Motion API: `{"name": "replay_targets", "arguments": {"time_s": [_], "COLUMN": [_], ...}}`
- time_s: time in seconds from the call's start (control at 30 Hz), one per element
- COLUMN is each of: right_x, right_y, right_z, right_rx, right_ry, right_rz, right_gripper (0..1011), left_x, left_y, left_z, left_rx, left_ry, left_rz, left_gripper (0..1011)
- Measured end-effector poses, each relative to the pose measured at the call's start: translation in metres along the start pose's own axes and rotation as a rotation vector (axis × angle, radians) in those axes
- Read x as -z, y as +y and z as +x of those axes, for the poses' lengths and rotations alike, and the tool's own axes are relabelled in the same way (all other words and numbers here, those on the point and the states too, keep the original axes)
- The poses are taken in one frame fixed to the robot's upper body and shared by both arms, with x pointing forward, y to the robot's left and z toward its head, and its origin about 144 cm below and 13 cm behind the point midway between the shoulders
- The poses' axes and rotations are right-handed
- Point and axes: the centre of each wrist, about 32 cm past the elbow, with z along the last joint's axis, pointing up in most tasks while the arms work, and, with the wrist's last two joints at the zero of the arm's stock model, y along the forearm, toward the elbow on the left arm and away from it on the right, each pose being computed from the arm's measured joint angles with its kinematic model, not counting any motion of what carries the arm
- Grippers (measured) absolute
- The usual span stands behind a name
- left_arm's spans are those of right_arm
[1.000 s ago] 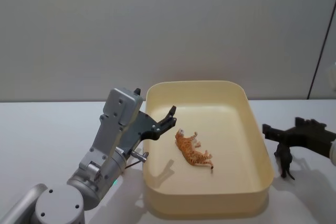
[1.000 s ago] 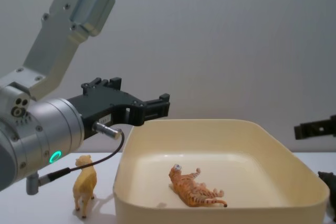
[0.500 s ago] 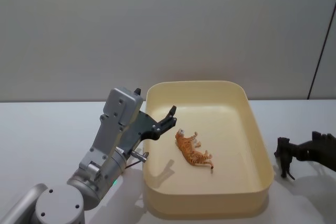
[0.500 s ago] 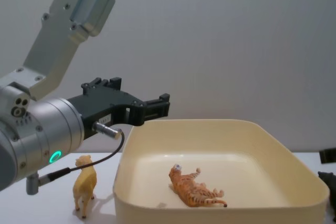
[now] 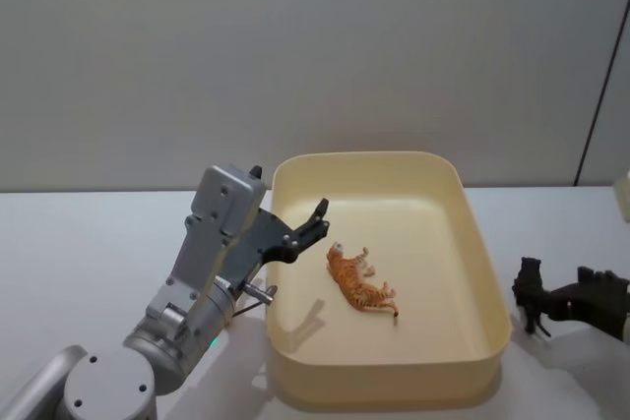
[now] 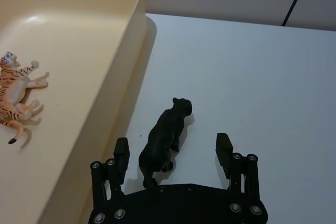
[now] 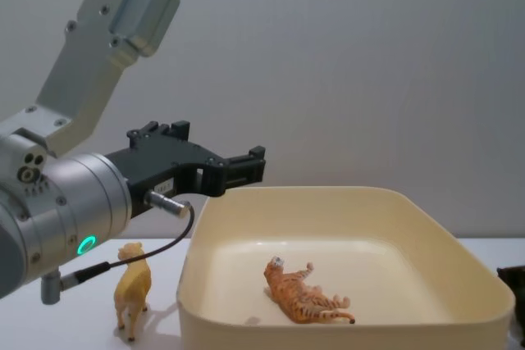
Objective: Pick up the toy alternately with two hands and place it into the central storage box.
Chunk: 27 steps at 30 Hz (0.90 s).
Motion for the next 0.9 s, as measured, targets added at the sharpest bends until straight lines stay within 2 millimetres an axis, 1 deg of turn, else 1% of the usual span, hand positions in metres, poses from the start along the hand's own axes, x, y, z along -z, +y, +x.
{"name": "replay_targets", "arguments": {"time_s": [0.47, 0.6, 0.63, 0.7, 0.77, 0.83, 0.87, 0.9], "right_x": [0.008, 0.009, 0.01, 0.01, 0.011, 0.011, 0.011, 0.011], "right_y": [0.016, 0.018, 0.019, 0.02, 0.021, 0.021, 0.022, 0.022], "right_z": [-0.003, -0.004, -0.004, -0.004, -0.005, -0.005, -0.005, -0.005], "right_rx": [-0.017, -0.019, -0.02, -0.021, -0.022, -0.022, -0.023, -0.023], "right_ry": [-0.001, -0.003, -0.003, -0.004, -0.005, -0.005, -0.005, -0.005], "right_rz": [-0.025, -0.029, -0.03, -0.031, -0.032, -0.033, -0.034, -0.034], "right_gripper": [1000, 929, 885, 855, 781, 746, 688, 675], "left_x": [0.0, 0.0, 0.0, 0.0, 0.0, 0.0, 0.0, 0.0], "left_y": [0.0, 0.0, 0.0, 0.0, 0.0, 0.0, 0.0, 0.0], "left_z": [0.0, 0.0, 0.0, 0.0, 0.0, 0.0, 0.0, 0.0], "left_rx": [0.0, 0.0, 0.0, 0.0, 0.0, 0.0, 0.0, 0.0], "left_ry": [0.0, 0.0, 0.0, 0.0, 0.0, 0.0, 0.0, 0.0], "left_rz": [0.0, 0.0, 0.0, 0.0, 0.0, 0.0, 0.0, 0.0], "left_gripper": [1001, 1001, 1001, 1001, 1001, 1001, 1001, 1001]}}
